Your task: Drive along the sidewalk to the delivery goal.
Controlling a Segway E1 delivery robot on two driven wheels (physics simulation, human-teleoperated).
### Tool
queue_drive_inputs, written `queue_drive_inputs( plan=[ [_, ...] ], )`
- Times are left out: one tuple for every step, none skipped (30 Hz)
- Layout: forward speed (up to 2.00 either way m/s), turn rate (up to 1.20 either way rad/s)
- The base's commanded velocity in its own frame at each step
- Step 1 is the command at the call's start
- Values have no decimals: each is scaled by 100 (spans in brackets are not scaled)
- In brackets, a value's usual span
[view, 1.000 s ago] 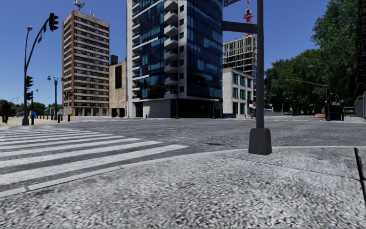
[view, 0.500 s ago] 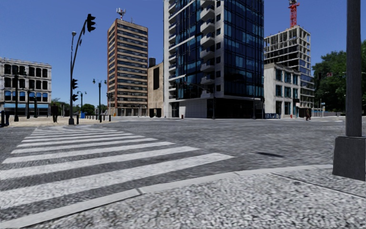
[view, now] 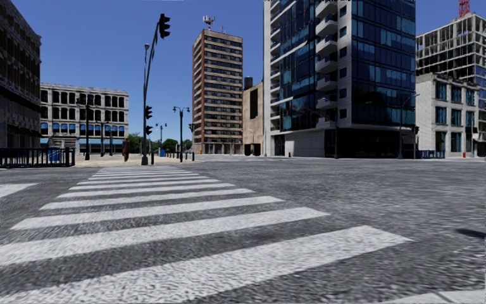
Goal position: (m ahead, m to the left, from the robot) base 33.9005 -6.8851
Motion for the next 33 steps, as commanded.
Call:
queue_drive_inputs(
  plan=[
    [162, 39],
    [159, 39],
    [157, 39],
    [156, 39],
    [155, 39],
    [155, 38],
    [155, 38],
    [155, 38],
    [155, 38],
    [155, 38],
    [155, 38],
    [155, 38],
    [154, 38],
    [154, 38],
    [153, 38],
    [153, 38],
    [153, 38],
    [152, 38],
    [152, 38],
    [152, 38],
    [152, 38],
    [152, 38],
    [152, 38],
    [152, 38],
    [152, 38],
    [152, 38],
    [152, 38],
    [152, 38],
    [152, 38],
    [152, 38],
    [152, 38],
    [152, 38],
    [152, 38]
  ],
)
